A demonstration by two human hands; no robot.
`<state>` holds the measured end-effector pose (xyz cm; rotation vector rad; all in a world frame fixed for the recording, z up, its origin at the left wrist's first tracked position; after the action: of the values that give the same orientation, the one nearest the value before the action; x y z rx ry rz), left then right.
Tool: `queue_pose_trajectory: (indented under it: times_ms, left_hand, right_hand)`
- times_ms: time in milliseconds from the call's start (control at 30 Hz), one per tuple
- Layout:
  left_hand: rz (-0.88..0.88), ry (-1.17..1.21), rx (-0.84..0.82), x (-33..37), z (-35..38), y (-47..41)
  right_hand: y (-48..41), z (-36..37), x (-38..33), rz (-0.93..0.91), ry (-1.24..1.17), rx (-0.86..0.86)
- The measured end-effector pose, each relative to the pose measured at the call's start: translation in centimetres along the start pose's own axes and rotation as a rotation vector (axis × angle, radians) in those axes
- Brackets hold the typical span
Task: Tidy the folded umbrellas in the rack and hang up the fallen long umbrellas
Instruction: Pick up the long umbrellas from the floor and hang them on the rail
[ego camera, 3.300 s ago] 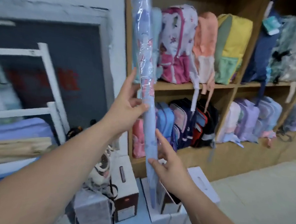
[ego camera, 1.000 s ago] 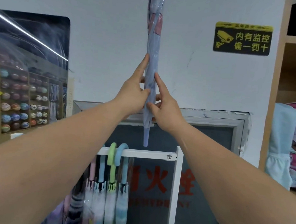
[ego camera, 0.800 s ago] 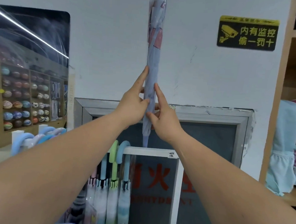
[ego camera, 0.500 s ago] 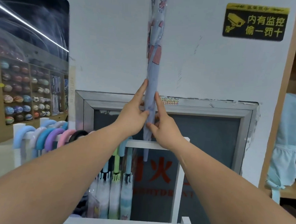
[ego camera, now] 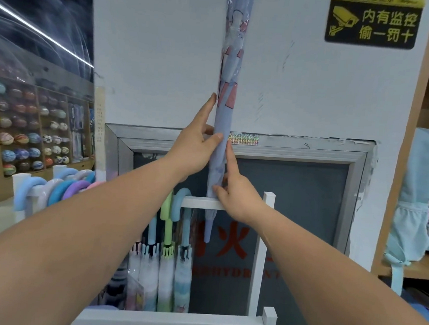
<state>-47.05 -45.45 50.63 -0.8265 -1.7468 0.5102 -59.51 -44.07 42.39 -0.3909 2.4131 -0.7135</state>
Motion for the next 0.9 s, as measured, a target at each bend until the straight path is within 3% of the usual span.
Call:
queue_pose_trajectory:
  times_ms: [433,667,900]
  left_hand:
    - [-0.062,0.098,0.028,-2.6,-0.1,0.4]
    - [-0.110,0.181,-0.026,-4.5,0.2,1.8]
    - [-0.130,0.057,-0.186,-5.7,1.0,3.2]
  right_hand:
    - [-0.3,0.7,0.7,-0.007,0.048,-0.049]
    - [-2.4,-3.0,-1.4,-0.065,-0.296,0.212]
    - [-4.3,-4.2,-4.6,-0.117,-0.229,0.214]
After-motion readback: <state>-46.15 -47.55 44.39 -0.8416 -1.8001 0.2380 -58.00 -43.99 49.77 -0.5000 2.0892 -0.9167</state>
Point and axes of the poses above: each hand's wrist, its own y-axis away from the middle knuckle, its own z-axis out of the palm, x = y × z, the point moved 5 cm from there along -y, towards the middle knuckle, and after that the axes turned 1 degree about -x, right-handed, at the moved point
